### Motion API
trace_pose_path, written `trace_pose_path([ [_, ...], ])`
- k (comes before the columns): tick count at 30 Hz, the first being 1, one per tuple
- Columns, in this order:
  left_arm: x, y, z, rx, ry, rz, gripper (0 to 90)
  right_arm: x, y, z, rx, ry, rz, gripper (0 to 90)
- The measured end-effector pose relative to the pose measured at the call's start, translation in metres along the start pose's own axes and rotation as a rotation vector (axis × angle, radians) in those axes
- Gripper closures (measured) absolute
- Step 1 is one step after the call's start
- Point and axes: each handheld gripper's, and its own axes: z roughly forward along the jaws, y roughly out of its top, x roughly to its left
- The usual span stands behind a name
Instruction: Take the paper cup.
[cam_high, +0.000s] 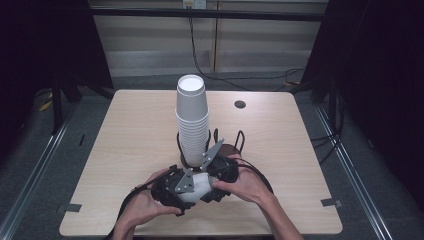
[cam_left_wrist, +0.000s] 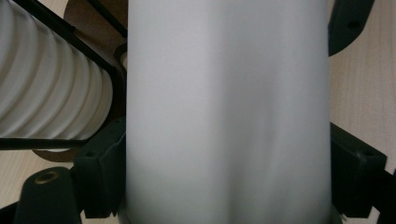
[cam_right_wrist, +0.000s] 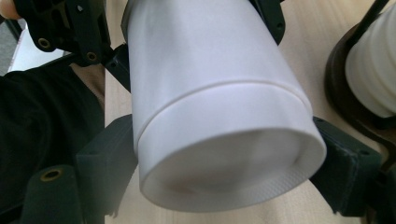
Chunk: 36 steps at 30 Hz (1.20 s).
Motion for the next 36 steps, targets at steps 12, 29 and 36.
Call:
trace_pose_path([
  [12,-0.0016,0.0025,0.0002,-0.004,-0.008,0.018,15.7,0.0001,0.0008,0.0026,-0.021,0.029,0.018,18.6],
  [29,-0.0012,0.0000,0.0019,-0.036,-0.031,0.020,13.1,0.0013,0.0017,0.0021,0.008,0.049,0.025,21.5],
  [36,0.0019,-0.0051,-0.0065,-0.110,-0.063,0.002,13.2,0.0032,0.0005,0.0030,0.002,0.045,0.002,21.9],
])
